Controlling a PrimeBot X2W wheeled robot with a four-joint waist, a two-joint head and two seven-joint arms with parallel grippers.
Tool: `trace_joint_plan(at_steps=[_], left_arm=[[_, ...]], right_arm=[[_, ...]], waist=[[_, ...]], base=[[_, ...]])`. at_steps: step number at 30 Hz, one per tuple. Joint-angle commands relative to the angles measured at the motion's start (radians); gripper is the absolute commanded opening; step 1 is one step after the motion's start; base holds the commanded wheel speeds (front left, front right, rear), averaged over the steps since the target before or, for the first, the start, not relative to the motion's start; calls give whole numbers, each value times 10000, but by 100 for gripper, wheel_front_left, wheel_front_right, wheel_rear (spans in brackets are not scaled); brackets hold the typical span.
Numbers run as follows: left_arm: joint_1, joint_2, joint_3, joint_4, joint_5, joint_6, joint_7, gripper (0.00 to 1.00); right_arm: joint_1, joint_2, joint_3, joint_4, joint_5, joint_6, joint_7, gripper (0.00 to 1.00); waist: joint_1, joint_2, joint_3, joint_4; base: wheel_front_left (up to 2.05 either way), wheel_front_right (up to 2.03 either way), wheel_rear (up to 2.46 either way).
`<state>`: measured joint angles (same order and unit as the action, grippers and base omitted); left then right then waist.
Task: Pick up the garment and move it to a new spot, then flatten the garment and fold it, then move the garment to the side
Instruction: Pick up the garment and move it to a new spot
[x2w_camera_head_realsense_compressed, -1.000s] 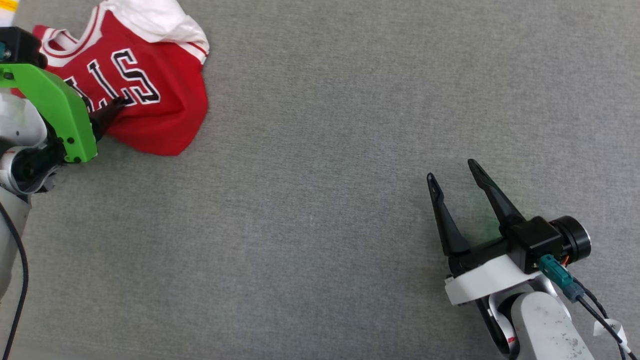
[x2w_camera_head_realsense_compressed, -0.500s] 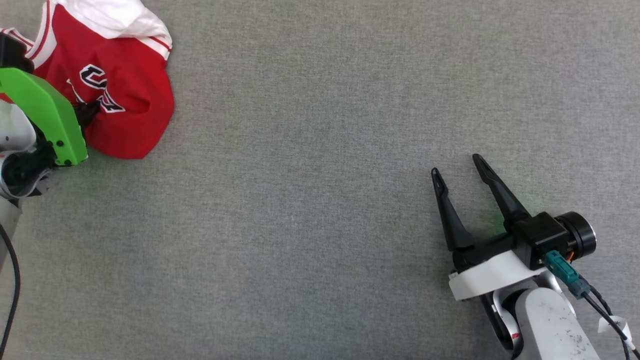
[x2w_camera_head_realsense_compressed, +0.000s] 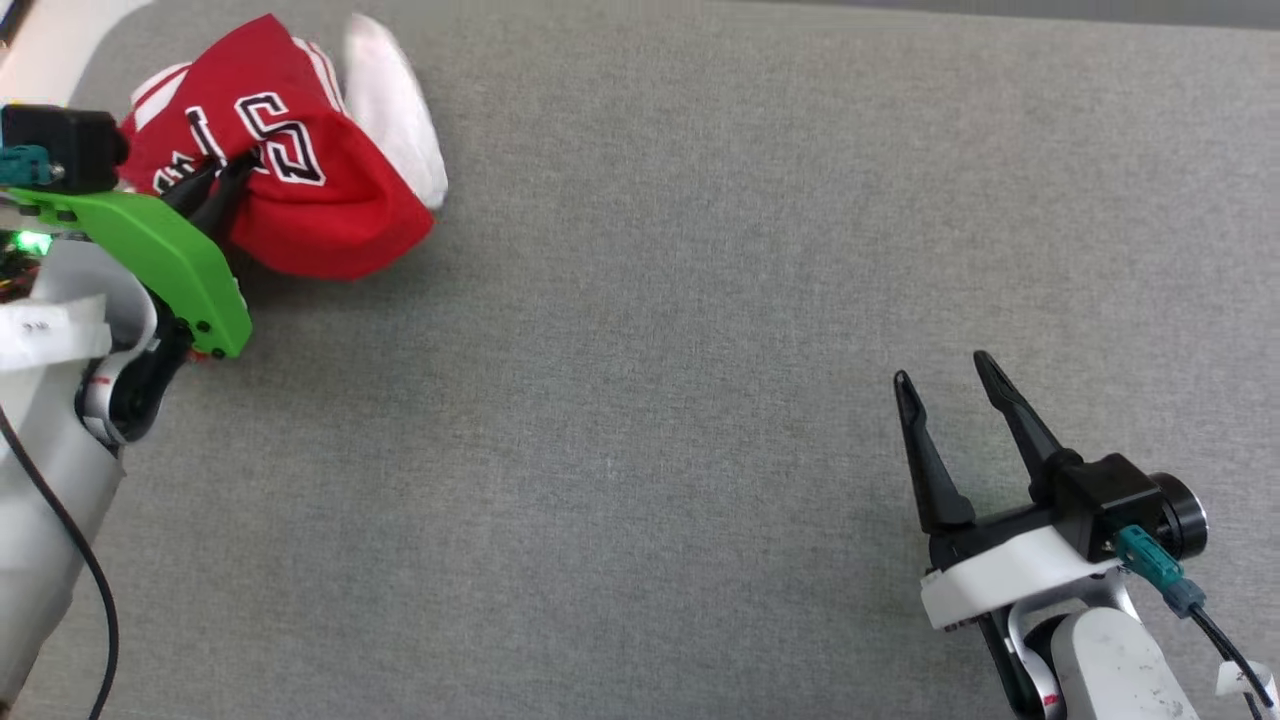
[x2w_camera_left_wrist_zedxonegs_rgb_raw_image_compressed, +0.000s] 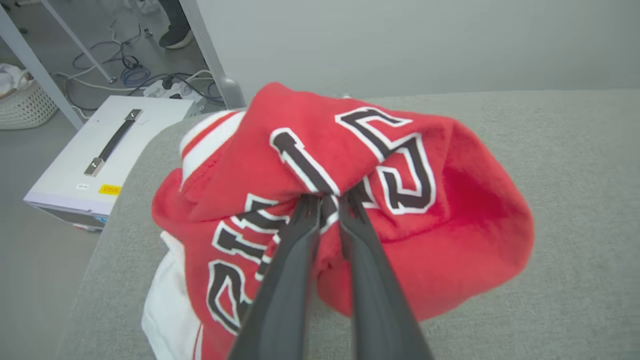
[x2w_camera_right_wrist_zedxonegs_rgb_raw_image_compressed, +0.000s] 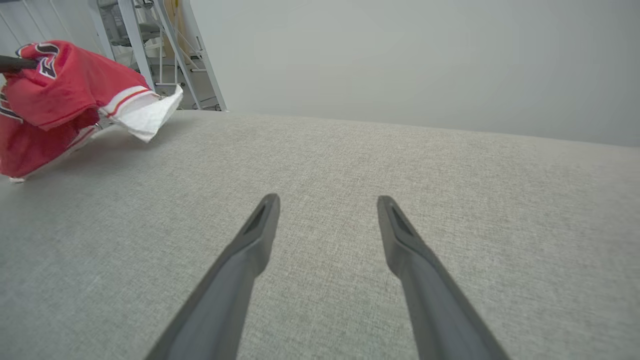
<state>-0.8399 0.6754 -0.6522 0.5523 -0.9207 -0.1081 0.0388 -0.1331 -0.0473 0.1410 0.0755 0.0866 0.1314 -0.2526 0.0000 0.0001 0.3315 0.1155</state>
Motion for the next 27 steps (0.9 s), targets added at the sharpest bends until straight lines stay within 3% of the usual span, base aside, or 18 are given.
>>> trace_joint_plan(at_steps=[1, 7, 12, 21, 27], left_arm=[[150, -74, -66, -273, 214, 142, -195, 0], [464, -328, -560, -1665, 782, 627, -276, 0], [572, -856, -1008, -2508, 1072, 872, -210, 0], [902, -2642, -2113, -2991, 1626, 1379, -383, 0], [1693, -3884, -3255, -2114, 2100, 1669, -511, 0]], right_arm=[[168, -30, -101, 31, 70, -7, -90, 100], [510, -30, -482, 37, 216, -7, -90, 100], [736, -30, -820, -11, 283, -7, -91, 100], [821, -30, -1873, -636, 257, -7, -91, 100], [794, -30, -2408, -1024, 208, -7, -91, 100]], waist=[[0, -1, -959, 69], [0, -1, -1633, -128], [0, -1, -2089, -486], [0, -1, -2333, -1469], [0, -1, -2112, -2062]], base=[[0, 0, 0], [0, 0, 0], [0, 0, 0], [0, 0, 0], [0, 0, 0]])
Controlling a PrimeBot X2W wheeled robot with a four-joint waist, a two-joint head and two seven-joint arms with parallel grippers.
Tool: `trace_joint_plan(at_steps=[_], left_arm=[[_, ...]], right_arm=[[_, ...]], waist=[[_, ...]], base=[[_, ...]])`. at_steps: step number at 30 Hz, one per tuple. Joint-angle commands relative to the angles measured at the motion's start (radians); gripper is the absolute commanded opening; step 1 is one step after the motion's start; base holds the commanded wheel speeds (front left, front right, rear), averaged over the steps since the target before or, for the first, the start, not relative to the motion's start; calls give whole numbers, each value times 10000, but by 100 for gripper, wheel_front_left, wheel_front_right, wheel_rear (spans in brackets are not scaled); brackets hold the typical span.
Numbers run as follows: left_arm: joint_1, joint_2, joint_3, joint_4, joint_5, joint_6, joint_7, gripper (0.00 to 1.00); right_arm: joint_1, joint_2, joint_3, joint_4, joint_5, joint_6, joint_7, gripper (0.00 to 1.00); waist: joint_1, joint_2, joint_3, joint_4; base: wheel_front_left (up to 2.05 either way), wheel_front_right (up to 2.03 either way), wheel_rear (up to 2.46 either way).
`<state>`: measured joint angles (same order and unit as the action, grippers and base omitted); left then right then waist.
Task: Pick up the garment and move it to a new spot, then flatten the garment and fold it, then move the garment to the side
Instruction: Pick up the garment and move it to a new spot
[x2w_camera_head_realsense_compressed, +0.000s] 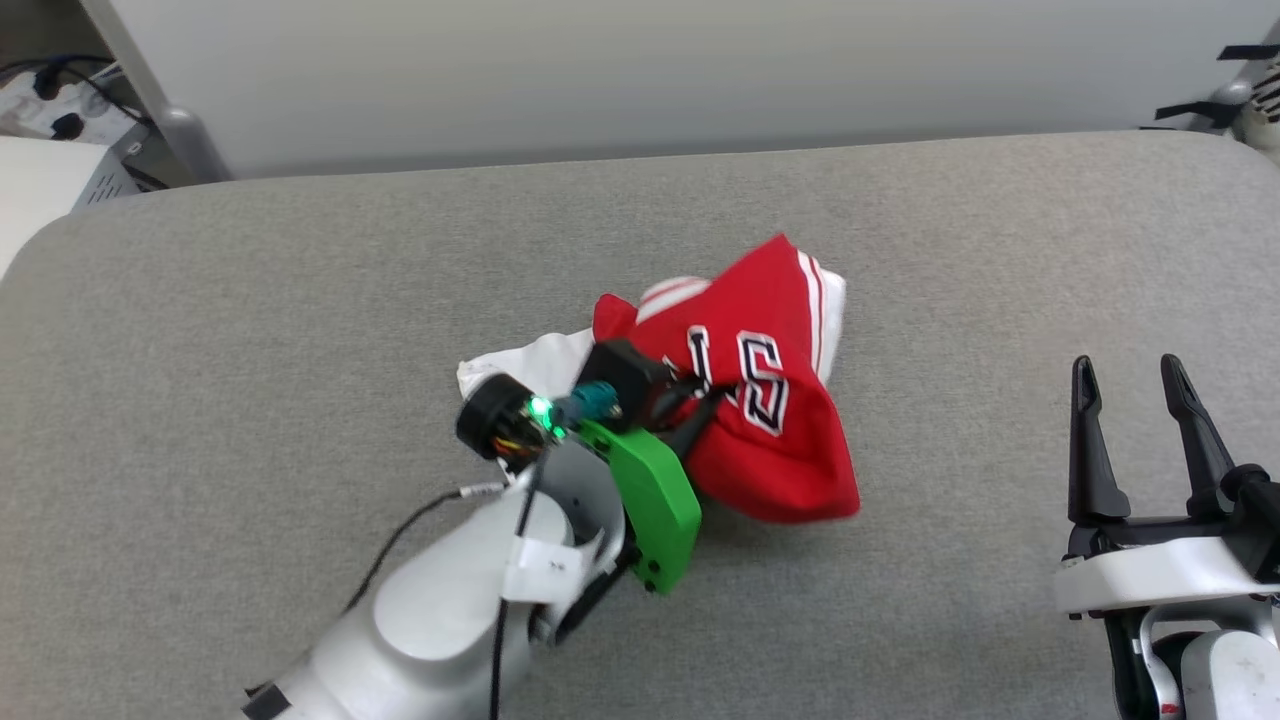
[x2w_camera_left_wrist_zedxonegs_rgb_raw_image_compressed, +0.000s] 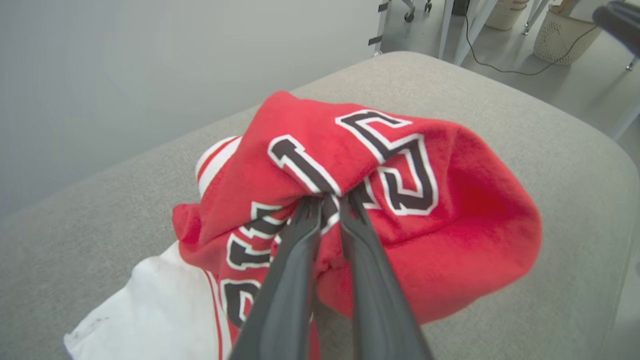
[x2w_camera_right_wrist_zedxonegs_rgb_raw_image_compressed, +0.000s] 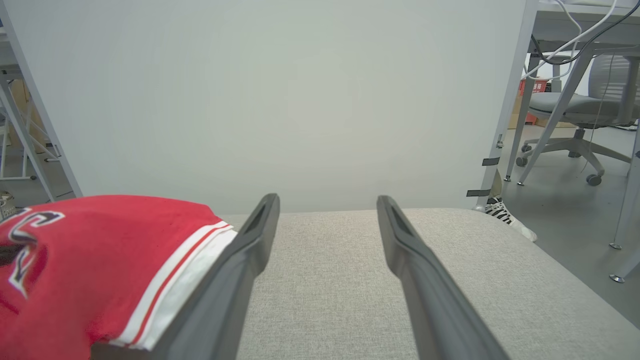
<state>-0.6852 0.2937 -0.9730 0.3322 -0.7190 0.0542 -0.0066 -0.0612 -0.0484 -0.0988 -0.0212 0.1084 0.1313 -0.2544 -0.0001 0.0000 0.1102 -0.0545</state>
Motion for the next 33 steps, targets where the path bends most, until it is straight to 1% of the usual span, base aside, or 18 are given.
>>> trace_joint_plan(at_steps=[1, 3, 4, 5, 9, 12, 17, 19, 20, 22, 27, 29, 31, 33], left_arm=[[249, -237, -223, 299, 145, 37, -70, 0], [490, -647, -524, 801, 131, -55, -79, 0], [581, -812, -773, 1132, 177, -145, 65, 46], [622, -922, -944, 1383, 231, -199, 158, 100], [696, -1309, -1238, 2168, 379, -324, -73, 100], [670, -1450, -1120, 2478, 315, -382, -484, 100], [596, -1368, -718, 2464, 139, -409, -1217, 100], [613, -1242, -576, 2224, -31, -622, -1404, 100], [658, -1124, -396, 2102, -219, -676, -1475, 100], [600, -742, -165, 1878, -236, -606, -1668, 100], [702, 433, 657, 1225, -107, 89, -2240, 100], [942, 855, 1046, 809, -96, 288, -2407, 100], [1336, 1174, 1589, 246, -174, 414, -2510, 100], [1820, 1449, 2224, -359, -112, 635, -2539, 100]], right_arm=[[72, -18, -21, -82, -6, -6, -74, 100], [81, -18, -5, -97, 9, -6, -74, 100], [107, -18, 27, -81, 18, -6, -74, 100], [128, -18, 67, -62, 31, -6, -74, 100], [201, -18, 286, 88, 99, -6, -74, 100], [274, -18, 365, 243, 120, -6, -74, 100], [455, -18, 402, 451, 80, -6, -74, 100], [522, -18, 344, 531, 63, -6, -74, 100], [571, -18, 316, 570, 48, -6, -74, 100], [663, -18, 291, 617, 17, -6, -74, 100], [859, -18, 246, 691, -68, -6, -74, 100], [935, -18, 258, 691, -84, -6, -74, 100], [1010, -18, 267, 666, -90, -6, -74, 100], [1095, -18, 247, 626, -84, -6, -74, 100]], waist=[[1, 0, 138, -425], [1, 0, 200, -529], [1, 0, 218, -562], [1, 0, 233, -581], [1, 0, 244, -552], [1, 0, 118, -350], [1, 0, -283, 113], [1, 0, -480, 343], [1, 0, -593, 472], [1, 0, -779, 686], [1, 0, -1133, 1079], [1, 0, -1212, 1167], [1, 0, -1248, 1237], [1, 0, -1262, 1312]], base=[[0, 0, 0], [0, 0, 0], [0, 0, 0], [0, 0, 0], [0, 0, 0], [0, 0, 0], [0, 0, 0], [0, 0, 0], [0, 0, 0], [0, 0, 0], [0, 0, 0], [0, 0, 0], [0, 0, 0], [0, 0, 0]])
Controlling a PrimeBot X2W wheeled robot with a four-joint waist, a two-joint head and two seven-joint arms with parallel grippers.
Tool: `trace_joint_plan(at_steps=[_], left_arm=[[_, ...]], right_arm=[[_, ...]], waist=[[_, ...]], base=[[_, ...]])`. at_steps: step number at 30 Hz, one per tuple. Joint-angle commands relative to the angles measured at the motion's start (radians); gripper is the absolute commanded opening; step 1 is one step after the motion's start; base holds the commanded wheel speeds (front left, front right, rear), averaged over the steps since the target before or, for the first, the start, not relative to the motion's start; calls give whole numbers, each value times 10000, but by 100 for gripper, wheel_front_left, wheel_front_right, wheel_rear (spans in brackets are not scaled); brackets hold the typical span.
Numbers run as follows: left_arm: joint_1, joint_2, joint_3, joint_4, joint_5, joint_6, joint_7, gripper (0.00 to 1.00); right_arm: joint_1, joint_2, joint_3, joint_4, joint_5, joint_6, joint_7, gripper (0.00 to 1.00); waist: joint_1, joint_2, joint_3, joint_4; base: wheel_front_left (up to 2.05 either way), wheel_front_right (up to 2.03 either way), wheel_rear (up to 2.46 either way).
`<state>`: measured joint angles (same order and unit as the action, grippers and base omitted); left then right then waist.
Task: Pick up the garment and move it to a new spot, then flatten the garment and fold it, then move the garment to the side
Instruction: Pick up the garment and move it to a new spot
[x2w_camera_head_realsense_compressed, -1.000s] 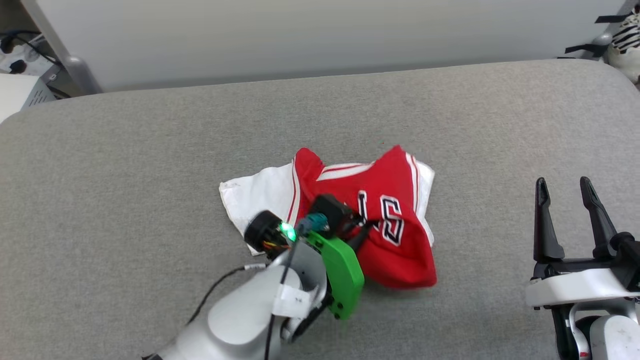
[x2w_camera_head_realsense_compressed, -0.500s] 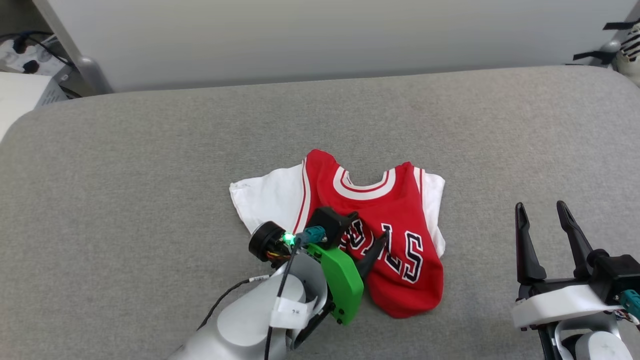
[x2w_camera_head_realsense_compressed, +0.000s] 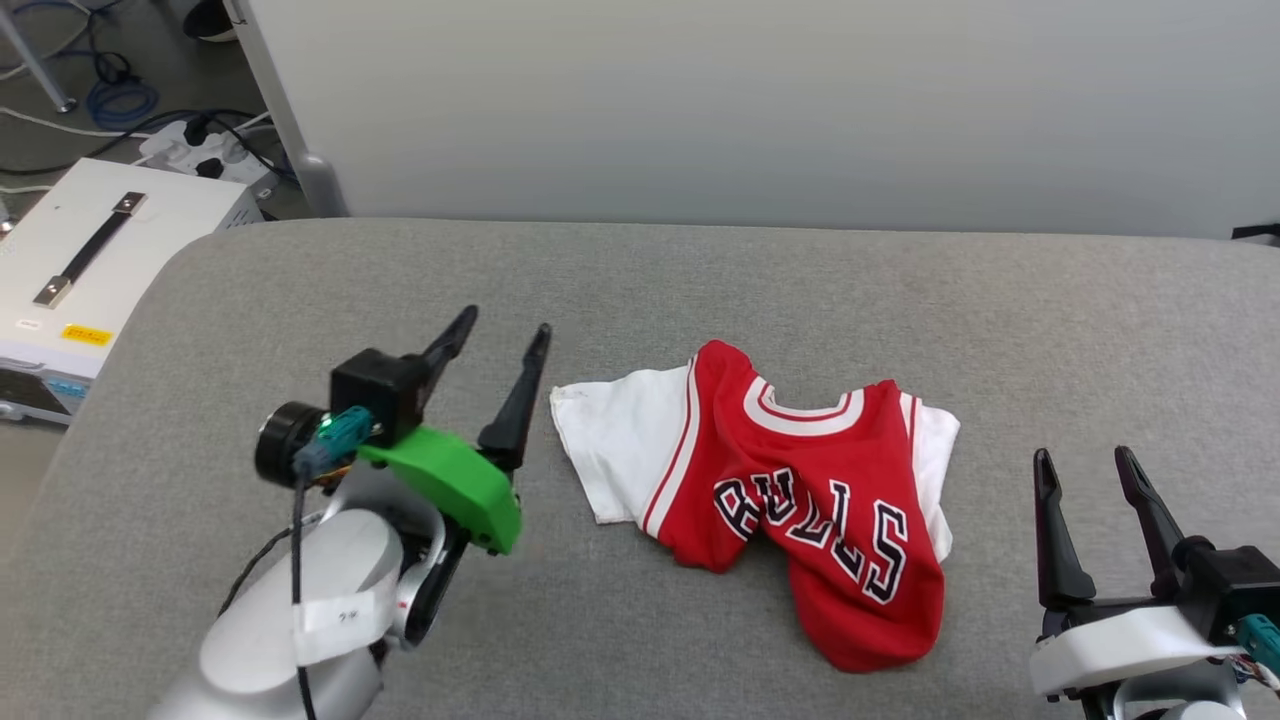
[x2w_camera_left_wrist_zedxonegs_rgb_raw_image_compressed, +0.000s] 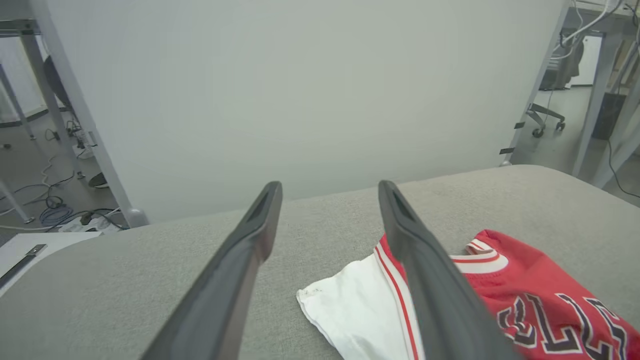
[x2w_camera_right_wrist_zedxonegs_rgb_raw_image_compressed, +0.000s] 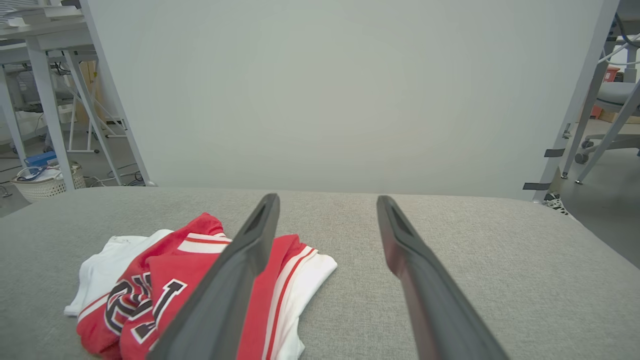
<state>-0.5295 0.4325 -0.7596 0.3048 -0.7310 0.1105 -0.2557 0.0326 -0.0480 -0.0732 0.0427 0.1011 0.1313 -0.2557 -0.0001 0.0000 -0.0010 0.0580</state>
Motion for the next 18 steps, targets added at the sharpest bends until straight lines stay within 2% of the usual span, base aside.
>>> trace_joint_plan(at_steps=[1, 3, 7, 12, 18], left_arm=[[508, 144, 375, -390, 118, 159, -52, 100], [1184, 231, 959, -997, 332, 291, -55, 100], [2633, 17, 2103, -1821, 685, 489, -58, 100], [3934, -608, 3028, -2367, 1417, 312, -59, 100], [4550, -1201, 3645, -2241, 2318, 21, -59, 100]], right_arm=[[188, -22, -19, -31, -6, -6, -61, 100], [245, -22, -29, -55, 19, -6, -61, 100], [363, -22, -7, -80, 108, -6, -61, 100], [455, -22, 12, -23, 194, -6, -61, 100], [369, -22, 142, 30, 222, -6, -61, 100]], waist=[[1, 0, -146, 210], [1, 0, -135, 236], [1, 0, -140, 229], [1, 0, -179, 189], [1, 0, -186, 59]], base=[[0, 0, 0], [0, 0, 0], [0, 0, 0], [0, 0, 0], [0, 0, 0]])
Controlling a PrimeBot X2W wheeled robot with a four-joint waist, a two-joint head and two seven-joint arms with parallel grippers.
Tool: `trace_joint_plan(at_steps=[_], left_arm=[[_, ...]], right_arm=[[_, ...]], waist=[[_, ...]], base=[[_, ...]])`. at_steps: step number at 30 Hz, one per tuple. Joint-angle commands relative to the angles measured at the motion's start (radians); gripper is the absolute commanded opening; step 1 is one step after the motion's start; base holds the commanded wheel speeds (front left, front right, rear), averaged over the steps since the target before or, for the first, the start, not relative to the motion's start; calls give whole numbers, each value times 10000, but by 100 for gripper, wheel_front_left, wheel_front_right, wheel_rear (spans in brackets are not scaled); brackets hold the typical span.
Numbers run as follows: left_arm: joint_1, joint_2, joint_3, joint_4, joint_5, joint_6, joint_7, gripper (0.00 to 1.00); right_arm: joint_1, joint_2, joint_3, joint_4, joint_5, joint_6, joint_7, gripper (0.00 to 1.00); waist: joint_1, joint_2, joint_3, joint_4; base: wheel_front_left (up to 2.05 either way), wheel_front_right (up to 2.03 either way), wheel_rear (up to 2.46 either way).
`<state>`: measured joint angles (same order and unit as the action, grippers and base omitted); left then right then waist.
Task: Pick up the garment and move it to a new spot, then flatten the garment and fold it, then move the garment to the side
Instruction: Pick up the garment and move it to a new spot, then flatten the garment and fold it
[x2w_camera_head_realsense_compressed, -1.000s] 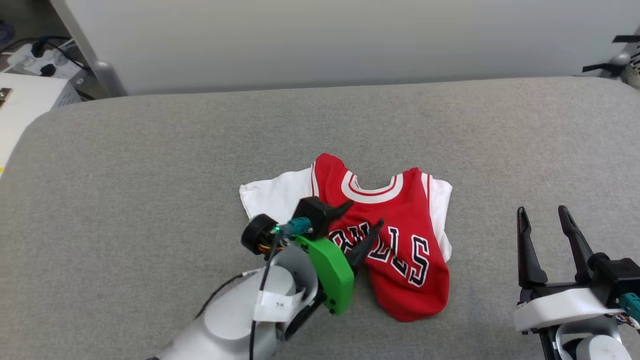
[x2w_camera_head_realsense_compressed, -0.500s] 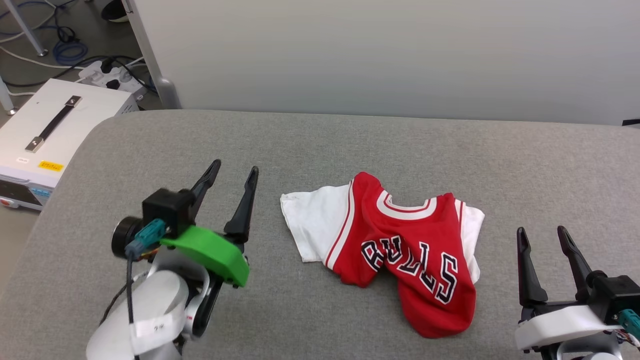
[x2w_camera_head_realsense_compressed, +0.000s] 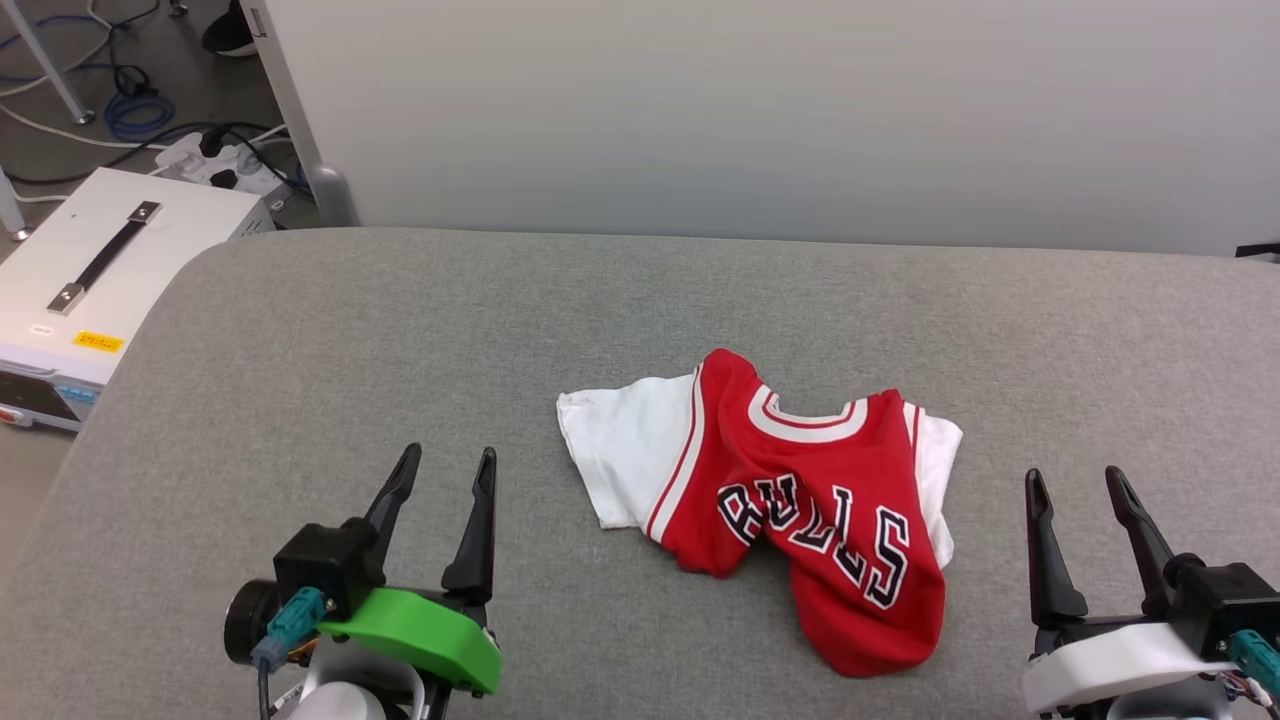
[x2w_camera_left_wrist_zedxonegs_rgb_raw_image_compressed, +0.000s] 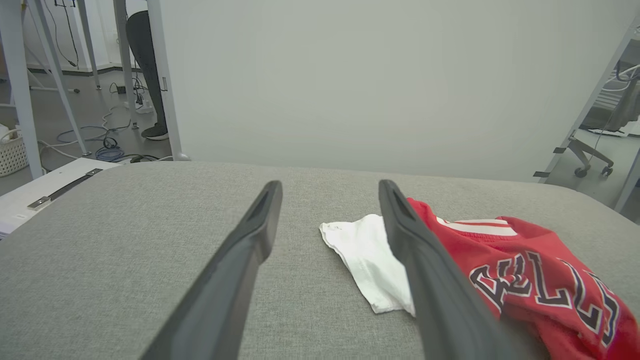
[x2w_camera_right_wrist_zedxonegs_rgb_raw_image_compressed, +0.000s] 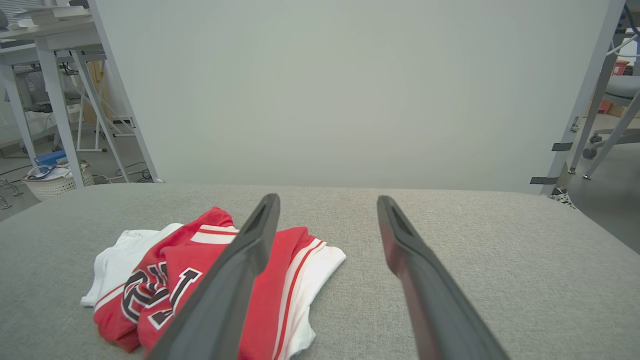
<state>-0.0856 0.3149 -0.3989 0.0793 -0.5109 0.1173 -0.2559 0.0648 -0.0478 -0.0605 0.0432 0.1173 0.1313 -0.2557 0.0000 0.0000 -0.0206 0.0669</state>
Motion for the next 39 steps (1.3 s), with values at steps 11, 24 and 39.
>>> trace_joint_plan(at_steps=[11, 24, 39], left_arm=[[-603, -137, 366, 993, 537, -1053, 278, 100], [-5059, 720, -790, 2530, -1207, -2415, 6645, 100], [-7226, 1631, -1920, 4669, -2271, -2477, 9250, 100]], right_arm=[[-19, -24, 245, -95, -11, -6, -61, 100], [-751, -24, 515, -216, -64, -6, -61, 100], [-1553, -24, 923, -244, 292, -6, -61, 100]], waist=[[0, 0, 398, -507], [0, 0, 1802, -1279], [0, 0, 3357, -2265]], base=[[0, 0, 0], [0, 0, 0], [0, 0, 0]])
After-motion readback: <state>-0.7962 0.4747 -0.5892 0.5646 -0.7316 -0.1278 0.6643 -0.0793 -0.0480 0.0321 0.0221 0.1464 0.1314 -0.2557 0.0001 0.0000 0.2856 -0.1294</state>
